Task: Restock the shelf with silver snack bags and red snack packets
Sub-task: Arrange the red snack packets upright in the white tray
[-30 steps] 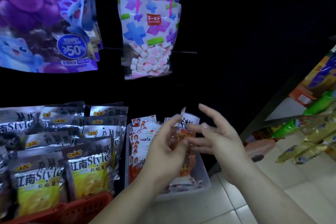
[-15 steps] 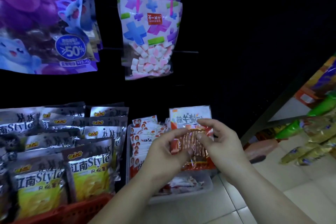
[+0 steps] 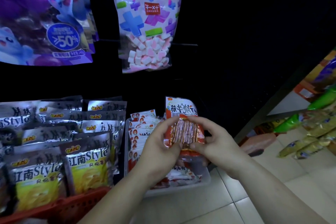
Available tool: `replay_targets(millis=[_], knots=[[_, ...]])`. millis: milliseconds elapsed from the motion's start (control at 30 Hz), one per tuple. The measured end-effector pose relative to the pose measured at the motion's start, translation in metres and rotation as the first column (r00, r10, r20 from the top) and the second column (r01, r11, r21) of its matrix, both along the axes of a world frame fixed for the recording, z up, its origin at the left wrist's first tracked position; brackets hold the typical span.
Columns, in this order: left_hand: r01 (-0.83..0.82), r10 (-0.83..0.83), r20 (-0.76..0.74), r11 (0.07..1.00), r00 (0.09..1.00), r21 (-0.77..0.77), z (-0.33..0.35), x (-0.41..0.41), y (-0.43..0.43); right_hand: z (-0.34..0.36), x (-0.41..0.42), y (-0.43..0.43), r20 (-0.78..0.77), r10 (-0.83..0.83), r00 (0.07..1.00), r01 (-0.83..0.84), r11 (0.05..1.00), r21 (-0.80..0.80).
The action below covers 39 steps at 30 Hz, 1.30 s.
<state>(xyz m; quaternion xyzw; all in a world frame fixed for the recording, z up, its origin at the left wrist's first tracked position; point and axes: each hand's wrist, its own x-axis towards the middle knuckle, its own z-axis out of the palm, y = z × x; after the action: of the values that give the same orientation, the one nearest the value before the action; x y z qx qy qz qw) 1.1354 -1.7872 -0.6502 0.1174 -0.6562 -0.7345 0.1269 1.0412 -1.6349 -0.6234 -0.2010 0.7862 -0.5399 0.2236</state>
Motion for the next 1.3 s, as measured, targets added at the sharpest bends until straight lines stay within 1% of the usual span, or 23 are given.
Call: replay_targets(millis=[67, 133, 200, 233, 267, 300, 333, 367, 400, 433, 467, 500, 533, 567, 633, 700, 767, 867, 1033, 1100, 1167, 1233, 1300], knots=[[-0.012, 0.012, -0.037, 1.000, 0.999, 0.010, -0.002, -0.001, 0.002, -0.005, -0.001, -0.001, -0.041, -0.032, 0.999, 0.032, 0.999, 0.014], [-0.040, 0.038, -0.067, 0.999, 0.997, -0.022, -0.006, -0.002, 0.004, -0.007, -0.003, -0.002, -0.095, -0.098, 0.991, 0.101, 0.994, 0.029], [-0.097, 0.082, -0.114, 0.986, 0.990, -0.136, -0.011, -0.002, 0.005, -0.005, -0.006, -0.001, -0.189, -0.198, 0.962, 0.205, 0.979, 0.017], [-0.134, 0.091, -0.165, 0.954, 0.982, -0.267, -0.013, -0.002, 0.005, -0.003, -0.007, -0.001, -0.239, -0.259, 0.936, 0.264, 0.964, -0.011], [-0.169, 0.078, -0.227, 0.892, 0.971, -0.419, -0.016, -0.002, 0.005, 0.000, -0.008, 0.000, -0.247, -0.311, 0.918, 0.305, 0.950, -0.063], [-0.202, 0.044, -0.287, 0.810, 0.957, -0.550, -0.021, -0.002, 0.005, 0.003, -0.007, -0.001, -0.177, -0.341, 0.923, 0.319, 0.937, -0.140], [-0.218, -0.010, -0.331, 0.734, 0.944, -0.643, -0.026, -0.002, 0.005, 0.007, -0.006, -0.003, -0.045, -0.333, 0.942, 0.316, 0.923, -0.218], [-0.197, -0.081, -0.334, 0.669, 0.939, -0.716, -0.032, -0.002, 0.006, 0.010, -0.004, -0.005, 0.086, -0.297, 0.951, 0.310, 0.912, -0.270], [-0.165, -0.153, -0.307, 0.583, 0.939, -0.796, -0.038, -0.001, 0.009, 0.011, -0.002, -0.008, 0.137, -0.276, 0.951, 0.304, 0.910, -0.283], [-0.121, -0.208, -0.246, 0.478, 0.946, -0.870, -0.042, 0.001, 0.014, 0.010, -0.001, -0.009, 0.099, -0.270, 0.958, 0.287, 0.922, -0.261], [-0.064, -0.246, -0.166, 0.375, 0.955, -0.925, -0.048, 0.003, 0.017, 0.007, 0.000, -0.009, 0.026, -0.269, 0.963, 0.268, 0.937, -0.225], [-0.016, -0.280, -0.106, 0.306, 0.954, -0.952, -0.052, 0.005, 0.019, 0.003, 0.000, -0.007, -0.043, -0.259, 0.965, 0.246, 0.950, -0.194], [0.018, -0.313, -0.074, 0.279, 0.947, -0.960, -0.057, 0.007, 0.020, -0.002, -0.002, -0.005, -0.082, -0.243, 0.967, 0.228, 0.960, -0.162], [0.041, -0.344, -0.062, 0.286, 0.937, -0.957, -0.060, 0.008, 0.019, -0.006, -0.004, -0.002, -0.103, -0.218, 0.970, 0.205, 0.970, -0.129], [0.059, -0.392, -0.104, 0.382, 0.914, -0.922, -0.061, 0.010, 0.016, -0.014, -0.009, 0.002, -0.136, -0.207, 0.969, 0.199, 0.977, -0.070], [0.100, -0.372, -0.111, 0.504, 0.921, -0.858, -0.058, 0.007, 0.013, -0.020, -0.013, 0.001, -0.161, -0.230, 0.960, 0.225, 0.973, -0.050], [0.152, -0.313, -0.055, 0.598, 0.948, -0.787, -0.065, 0.000, 0.009, -0.030, -0.019, -0.005, -0.169, -0.270, 0.948, 0.267, 0.963, -0.041], [0.135, -0.197, 0.012, 0.624, 0.980, -0.770, -0.093, -0.008, 0.001, -0.048, -0.032, -0.019, -0.190, -0.262, 0.946, 0.270, 0.963, 0.017], [0.037, -0.033, 0.019, 0.720, 0.999, -0.693, -0.119, -0.021, -0.019, -0.077, -0.071, -0.036, -0.300, -0.035, 0.953, 0.122, 0.953, 0.276], [0.000, 0.039, 0.044, 0.756, 0.998, -0.654, -0.130, -0.027, -0.031, -0.095, -0.083, -0.034, -0.260, 0.059, 0.964, 0.033, 0.941, 0.336], [-0.011, 0.093, 0.102, 0.790, 0.990, -0.613, -0.141, -0.032, -0.040, -0.118, -0.091, -0.025, -0.189, 0.187, 0.964, -0.087, 0.894, 0.440], [0.002, 0.112, 0.172, 0.833, 0.979, -0.554, -0.150, -0.036, -0.044, -0.130, -0.094, -0.017, -0.070, 0.301, 0.951, -0.206, 0.786, 0.583], [0.035, 0.089, 0.231, 0.874, 0.969, -0.485, -0.155, -0.040, -0.042, -0.130, -0.091, -0.013, 0.085, 0.351, 0.932, -0.318, 0.685, 0.656]])
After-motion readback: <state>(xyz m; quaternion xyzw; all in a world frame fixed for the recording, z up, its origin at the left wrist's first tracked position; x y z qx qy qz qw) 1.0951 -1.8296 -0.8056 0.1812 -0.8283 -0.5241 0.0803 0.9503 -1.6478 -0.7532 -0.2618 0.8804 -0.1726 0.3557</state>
